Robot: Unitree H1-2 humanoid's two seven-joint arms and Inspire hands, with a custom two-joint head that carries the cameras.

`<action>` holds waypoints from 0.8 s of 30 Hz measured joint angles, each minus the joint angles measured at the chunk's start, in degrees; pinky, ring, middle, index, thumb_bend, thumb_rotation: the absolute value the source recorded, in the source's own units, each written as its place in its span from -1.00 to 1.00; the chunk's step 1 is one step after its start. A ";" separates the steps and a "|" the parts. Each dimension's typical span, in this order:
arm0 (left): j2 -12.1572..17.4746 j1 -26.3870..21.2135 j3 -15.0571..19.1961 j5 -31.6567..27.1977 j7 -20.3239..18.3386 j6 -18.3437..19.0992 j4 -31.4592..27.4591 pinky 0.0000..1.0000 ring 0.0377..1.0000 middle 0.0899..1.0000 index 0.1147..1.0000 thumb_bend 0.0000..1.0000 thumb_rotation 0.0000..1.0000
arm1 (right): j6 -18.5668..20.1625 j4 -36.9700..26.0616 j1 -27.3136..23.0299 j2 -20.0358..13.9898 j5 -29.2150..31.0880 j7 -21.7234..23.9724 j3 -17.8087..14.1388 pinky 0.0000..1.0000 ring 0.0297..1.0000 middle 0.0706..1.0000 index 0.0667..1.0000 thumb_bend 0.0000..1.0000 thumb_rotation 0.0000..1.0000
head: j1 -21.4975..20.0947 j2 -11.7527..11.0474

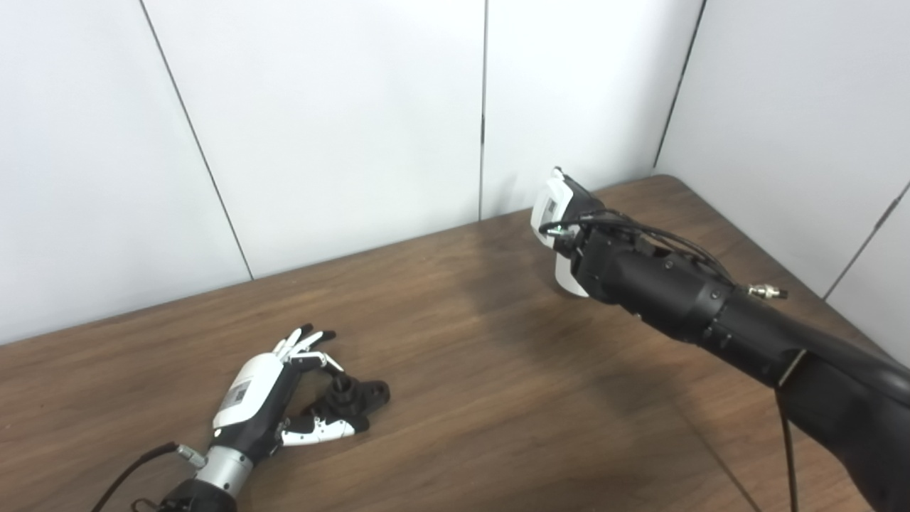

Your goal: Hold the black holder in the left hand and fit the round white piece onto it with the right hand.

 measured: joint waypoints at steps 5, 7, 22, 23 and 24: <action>-0.02 0.00 0.00 -0.12 0.00 0.05 0.00 1.00 1.00 0.79 -0.17 0.05 -0.89 | 0.03 -0.82 1.10 -0.02 -0.16 -0.22 -1.36 0.91 0.63 0.36 -0.11 0.05 -0.72 | 0.17 0.26; -0.03 0.01 0.00 -0.14 0.00 0.07 0.00 1.00 1.00 0.79 -0.17 0.05 -0.89 | 0.16 -1.07 1.49 0.03 -0.50 0.20 -1.92 0.90 0.66 0.44 0.15 0.39 -0.72 | 0.00 0.18; -0.19 -0.07 -0.27 -0.21 -0.01 0.20 0.00 1.00 1.00 0.80 -0.17 0.05 -0.88 | 1.26 -1.71 2.24 2.57 -3.78 8.25 -5.03 0.83 0.88 0.96 1.00 0.92 -0.11 | 0.26 0.44; -0.23 -0.07 -0.27 -0.21 -0.01 0.23 0.00 1.00 1.00 0.79 -0.17 0.05 -0.88 | 1.26 -1.71 2.24 2.57 -3.78 8.27 -5.19 0.81 0.87 0.96 1.00 0.90 -0.14 | 0.26 0.44; -0.24 -0.07 -0.27 -0.21 -0.01 0.26 0.00 1.00 1.00 0.79 -0.17 0.05 -0.88 | 1.26 -1.71 2.24 2.57 -3.78 8.26 -5.37 0.80 0.87 0.96 1.00 0.90 -0.15 | 0.35 0.44</action>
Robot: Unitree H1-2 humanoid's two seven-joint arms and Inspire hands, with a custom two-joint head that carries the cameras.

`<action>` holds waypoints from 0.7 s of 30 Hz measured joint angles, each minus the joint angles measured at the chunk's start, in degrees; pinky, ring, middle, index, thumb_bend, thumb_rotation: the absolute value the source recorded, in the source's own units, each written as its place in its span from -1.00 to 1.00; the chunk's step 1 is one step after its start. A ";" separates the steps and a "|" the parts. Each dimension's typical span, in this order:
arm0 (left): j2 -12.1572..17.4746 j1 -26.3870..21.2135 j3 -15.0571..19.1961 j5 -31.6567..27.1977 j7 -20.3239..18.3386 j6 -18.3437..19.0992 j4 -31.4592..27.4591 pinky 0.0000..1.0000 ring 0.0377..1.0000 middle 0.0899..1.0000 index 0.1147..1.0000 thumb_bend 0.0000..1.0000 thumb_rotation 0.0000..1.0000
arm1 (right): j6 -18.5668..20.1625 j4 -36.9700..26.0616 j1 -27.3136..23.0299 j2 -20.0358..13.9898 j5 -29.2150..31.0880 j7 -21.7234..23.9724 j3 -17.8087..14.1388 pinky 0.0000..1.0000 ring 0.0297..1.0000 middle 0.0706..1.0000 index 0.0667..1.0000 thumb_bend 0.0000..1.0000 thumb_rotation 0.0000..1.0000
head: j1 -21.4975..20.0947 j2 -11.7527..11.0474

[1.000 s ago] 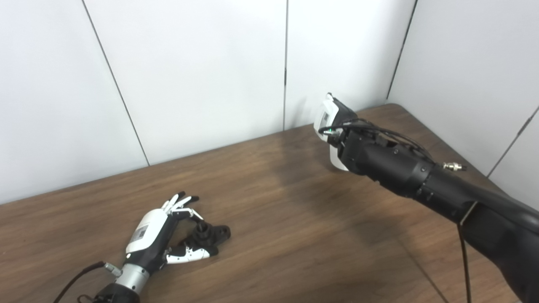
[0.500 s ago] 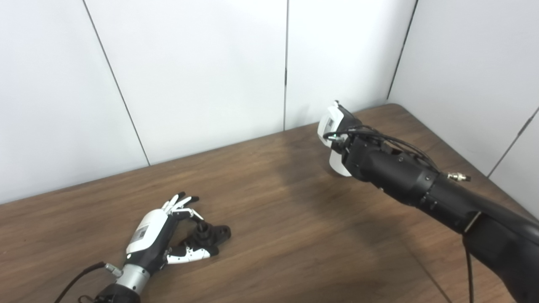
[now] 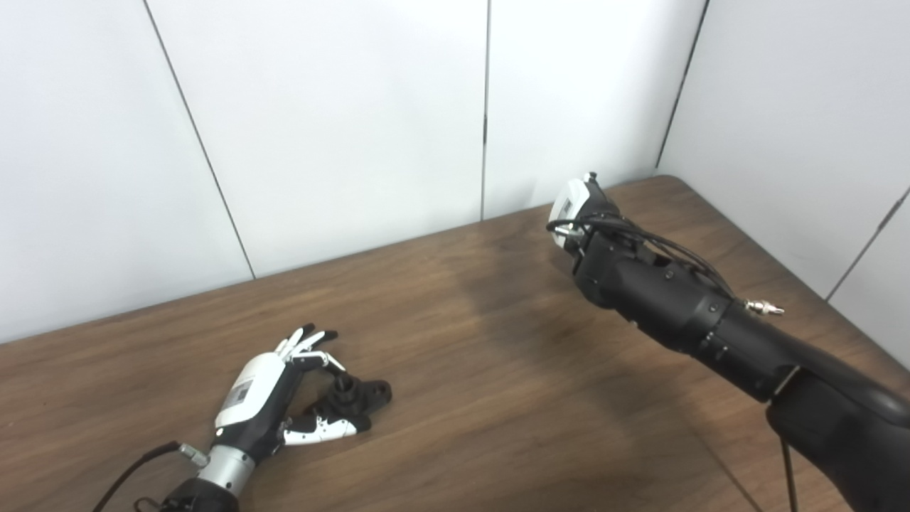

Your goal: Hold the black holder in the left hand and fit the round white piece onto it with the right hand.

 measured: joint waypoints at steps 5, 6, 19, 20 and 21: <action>-0.02 -0.02 -0.01 0.00 0.01 0.03 0.03 1.00 1.00 0.79 -0.17 0.05 -0.88 | 0.01 0.04 -0.06 -0.01 0.00 -0.30 -0.76 0.75 0.84 0.96 1.00 0.85 -0.22 | 0.09 -0.17; -0.02 -0.02 -0.01 0.00 0.02 0.03 0.03 1.00 1.00 0.79 -0.17 0.05 -0.88 | 0.01 0.06 -0.11 -0.01 0.01 -0.52 -0.81 0.76 0.84 0.96 1.00 0.85 -0.23 | 0.09 -0.18; -0.08 -0.06 -0.06 0.00 0.06 0.09 0.06 1.00 1.00 0.78 -0.17 0.05 -0.88 | -0.63 0.06 -3.24 -0.12 0.08 1.13 -0.99 0.76 0.85 1.00 1.00 0.90 -0.15 | 0.18 0.09; -0.07 -0.06 -0.06 0.00 0.06 0.09 0.06 1.00 1.00 0.78 -0.17 0.05 -0.88 | -1.01 0.05 -3.66 -0.14 0.08 1.57 -0.97 0.76 0.83 1.00 1.00 0.88 -0.18 | 0.18 0.09; -0.08 -0.06 -0.06 0.00 0.06 0.09 0.06 1.00 1.00 0.78 -0.17 0.05 -0.88 | -1.52 0.03 -4.11 -0.20 0.08 2.06 -0.87 0.76 0.81 1.00 1.00 0.85 -0.21 | 0.18 0.09</action>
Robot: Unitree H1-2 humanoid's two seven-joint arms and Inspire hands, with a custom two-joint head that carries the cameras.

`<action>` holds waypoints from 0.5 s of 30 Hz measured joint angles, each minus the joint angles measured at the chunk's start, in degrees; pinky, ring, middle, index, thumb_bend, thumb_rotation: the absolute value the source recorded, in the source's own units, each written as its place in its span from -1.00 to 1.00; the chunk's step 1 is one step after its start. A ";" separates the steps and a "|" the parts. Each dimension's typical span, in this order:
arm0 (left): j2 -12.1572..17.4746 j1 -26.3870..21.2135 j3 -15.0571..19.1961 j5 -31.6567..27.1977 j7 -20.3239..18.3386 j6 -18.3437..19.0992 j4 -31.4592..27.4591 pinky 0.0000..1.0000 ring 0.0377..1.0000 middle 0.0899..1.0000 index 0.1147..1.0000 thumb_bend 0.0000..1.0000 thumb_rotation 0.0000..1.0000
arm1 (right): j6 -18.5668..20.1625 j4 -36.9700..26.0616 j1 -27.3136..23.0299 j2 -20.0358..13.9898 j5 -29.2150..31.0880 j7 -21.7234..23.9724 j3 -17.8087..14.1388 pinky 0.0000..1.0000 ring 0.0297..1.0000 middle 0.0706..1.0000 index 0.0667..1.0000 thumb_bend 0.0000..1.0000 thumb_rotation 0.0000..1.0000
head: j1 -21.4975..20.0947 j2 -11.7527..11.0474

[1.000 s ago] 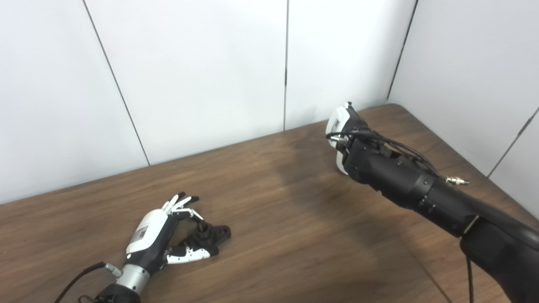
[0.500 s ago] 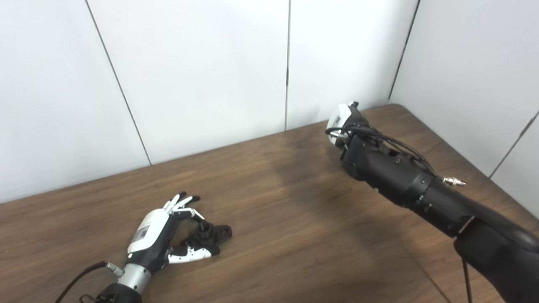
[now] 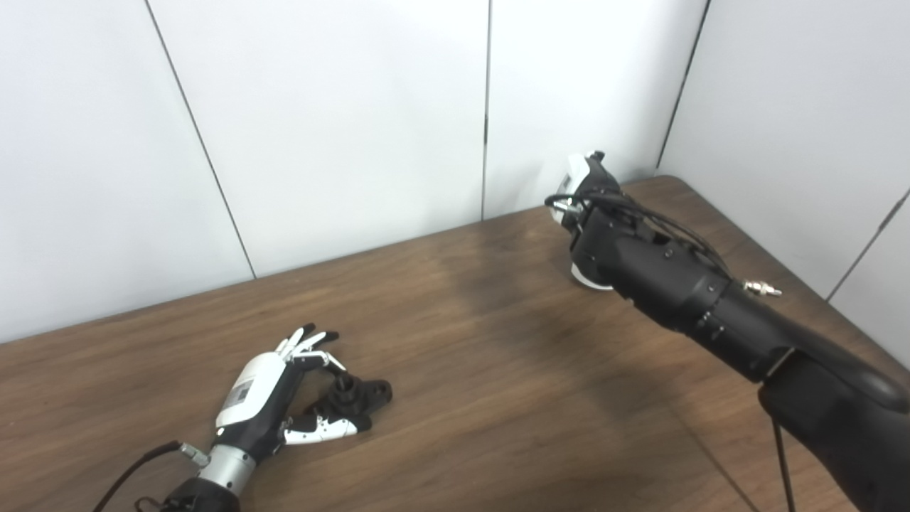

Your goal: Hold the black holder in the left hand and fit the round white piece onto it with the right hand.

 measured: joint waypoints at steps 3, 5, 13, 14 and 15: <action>0.00 0.00 -0.01 0.00 0.00 0.00 0.00 1.00 1.00 0.78 -0.17 0.05 -0.88 | -0.98 -0.01 -1.34 -0.14 0.09 1.17 -0.02 0.75 0.81 1.00 1.00 0.90 -0.22 | 0.00 0.26; 0.00 0.00 -0.05 0.00 0.03 0.00 0.00 1.00 1.00 0.78 -0.17 0.05 -0.88 | -1.39 -0.03 -2.20 -0.21 0.48 1.87 -0.07 0.73 0.83 1.00 1.00 0.94 -0.23 | 0.00 0.35; -0.04 -0.03 -0.09 0.00 0.04 0.06 0.00 1.00 1.00 0.78 -0.17 0.05 -0.89 | -2.08 -0.59 -4.18 -0.17 10.69 6.01 -6.55 0.63 0.83 0.89 0.91 1.00 -0.53 | 0.26 0.97; -0.04 -0.02 -0.08 0.00 0.04 0.07 0.00 1.00 1.00 0.78 -0.17 0.05 -0.89 | -1.72 -0.72 -4.36 -0.17 12.89 6.40 -8.36 0.61 0.83 0.89 0.89 1.00 -0.56 | 0.26 0.97; -0.04 -0.02 -0.07 0.00 0.04 0.07 0.00 1.00 1.00 0.78 -0.17 0.05 -0.89 | -1.13 -0.91 -4.50 -0.18 14.97 6.67 -9.56 0.59 0.83 0.89 0.87 1.00 -0.58 | 0.26 0.97</action>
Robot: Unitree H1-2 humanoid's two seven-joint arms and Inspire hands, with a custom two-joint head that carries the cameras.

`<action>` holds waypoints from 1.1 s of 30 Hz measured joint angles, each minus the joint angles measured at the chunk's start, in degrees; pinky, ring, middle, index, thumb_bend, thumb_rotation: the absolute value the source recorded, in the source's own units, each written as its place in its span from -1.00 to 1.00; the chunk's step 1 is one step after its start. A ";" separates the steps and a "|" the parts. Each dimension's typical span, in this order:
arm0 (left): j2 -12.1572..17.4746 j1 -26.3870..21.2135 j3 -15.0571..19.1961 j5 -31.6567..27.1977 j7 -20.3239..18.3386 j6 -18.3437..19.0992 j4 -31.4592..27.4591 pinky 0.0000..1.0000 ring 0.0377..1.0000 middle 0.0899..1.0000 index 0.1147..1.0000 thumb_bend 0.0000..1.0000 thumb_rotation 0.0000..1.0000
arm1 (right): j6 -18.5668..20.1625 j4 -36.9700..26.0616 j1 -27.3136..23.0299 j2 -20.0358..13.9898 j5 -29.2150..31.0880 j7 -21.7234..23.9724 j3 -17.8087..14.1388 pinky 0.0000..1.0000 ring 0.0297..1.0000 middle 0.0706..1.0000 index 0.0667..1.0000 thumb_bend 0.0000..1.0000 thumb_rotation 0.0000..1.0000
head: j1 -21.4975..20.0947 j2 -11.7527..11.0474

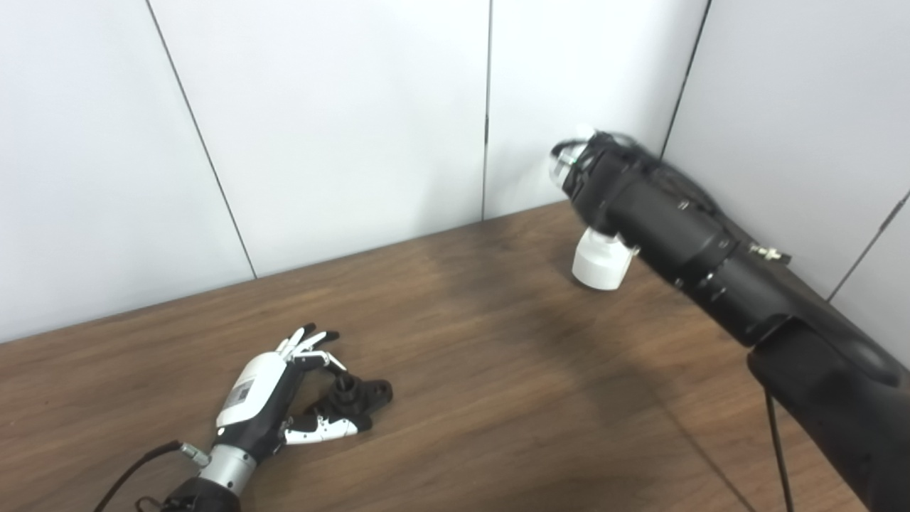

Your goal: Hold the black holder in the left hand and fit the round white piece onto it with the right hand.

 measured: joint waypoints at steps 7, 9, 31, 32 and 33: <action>-0.02 -0.05 -0.02 0.00 0.00 0.02 0.01 1.00 1.00 0.78 -0.17 0.05 -0.88 | 1.36 -0.78 -1.48 -0.53 8.09 1.19 -4.07 0.61 0.85 0.92 0.87 0.96 -0.66 | -0.18 0.09; -0.04 -0.09 -0.05 0.00 0.00 0.02 0.06 1.00 1.00 0.78 -0.17 0.05 -0.88 | 2.36 -1.18 -1.58 -1.20 9.30 1.43 -4.85 0.61 0.88 0.92 0.88 0.92 -0.69 | -0.26 0.09; -0.01 -0.05 -0.03 -0.15 -0.01 0.02 0.07 1.00 1.00 0.79 -0.17 0.05 -0.88 | 12.85 1.54 1.33 -12.28 38.41 -1.83 -16.36 0.44 0.77 0.97 0.87 0.67 -0.99 | -0.97 -0.44; 0.04 -0.03 -0.02 -0.16 0.01 0.02 0.07 1.00 1.00 0.79 -0.17 0.05 -0.88 | 12.46 1.68 2.13 -13.02 39.48 -2.43 -16.31 0.48 0.80 0.97 0.87 0.68 -1.00 | -0.97 -0.44; 0.08 -0.01 0.00 -0.16 0.04 0.02 0.07 1.00 1.00 0.78 -0.17 0.05 -0.88 | 11.87 1.84 2.99 -13.70 40.58 -3.29 -16.25 0.50 0.80 0.96 0.87 0.68 -1.00 | -0.97 -0.44</action>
